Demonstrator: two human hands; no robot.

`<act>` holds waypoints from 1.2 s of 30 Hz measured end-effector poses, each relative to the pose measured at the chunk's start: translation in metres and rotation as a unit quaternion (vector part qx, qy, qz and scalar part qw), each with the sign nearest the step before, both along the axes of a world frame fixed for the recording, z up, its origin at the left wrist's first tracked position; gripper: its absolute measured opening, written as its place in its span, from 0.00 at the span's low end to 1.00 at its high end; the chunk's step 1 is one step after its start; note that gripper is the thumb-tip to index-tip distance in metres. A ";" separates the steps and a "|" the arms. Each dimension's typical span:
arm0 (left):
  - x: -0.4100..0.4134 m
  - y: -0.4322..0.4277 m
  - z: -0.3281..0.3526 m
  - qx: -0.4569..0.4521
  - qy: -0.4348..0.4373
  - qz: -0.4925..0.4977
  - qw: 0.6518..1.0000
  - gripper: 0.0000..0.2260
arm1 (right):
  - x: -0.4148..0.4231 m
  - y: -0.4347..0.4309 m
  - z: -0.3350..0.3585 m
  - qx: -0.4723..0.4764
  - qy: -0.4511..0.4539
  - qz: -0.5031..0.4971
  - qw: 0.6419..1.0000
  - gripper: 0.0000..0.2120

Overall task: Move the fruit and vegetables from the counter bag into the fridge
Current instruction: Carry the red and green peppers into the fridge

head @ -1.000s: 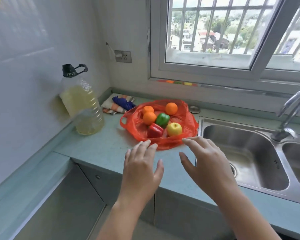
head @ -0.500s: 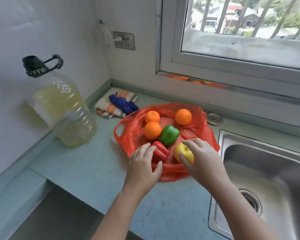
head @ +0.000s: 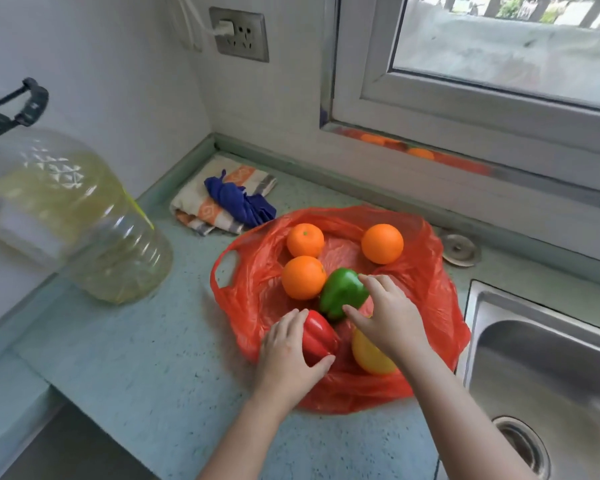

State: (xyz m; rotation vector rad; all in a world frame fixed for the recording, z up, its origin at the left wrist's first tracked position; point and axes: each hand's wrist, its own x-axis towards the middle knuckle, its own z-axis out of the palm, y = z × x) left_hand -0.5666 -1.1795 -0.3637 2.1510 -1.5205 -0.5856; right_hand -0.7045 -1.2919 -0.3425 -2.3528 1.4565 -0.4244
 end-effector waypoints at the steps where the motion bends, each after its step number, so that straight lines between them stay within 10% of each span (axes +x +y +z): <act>1: 0.000 -0.002 -0.003 0.002 0.002 0.002 1.000 0.37 | 0.002 -0.004 -0.002 0.008 0.004 0.001 1.000 0.28; 26: 0.009 -0.004 -0.008 0.030 -0.020 0.004 0.999 0.44 | 0.035 -0.026 -0.025 0.102 0.074 0.051 0.991 0.53; 36: 0.015 -0.003 -0.008 0.007 0.018 0.032 0.999 0.42 | 0.037 -0.028 -0.024 0.117 0.055 0.070 0.989 0.48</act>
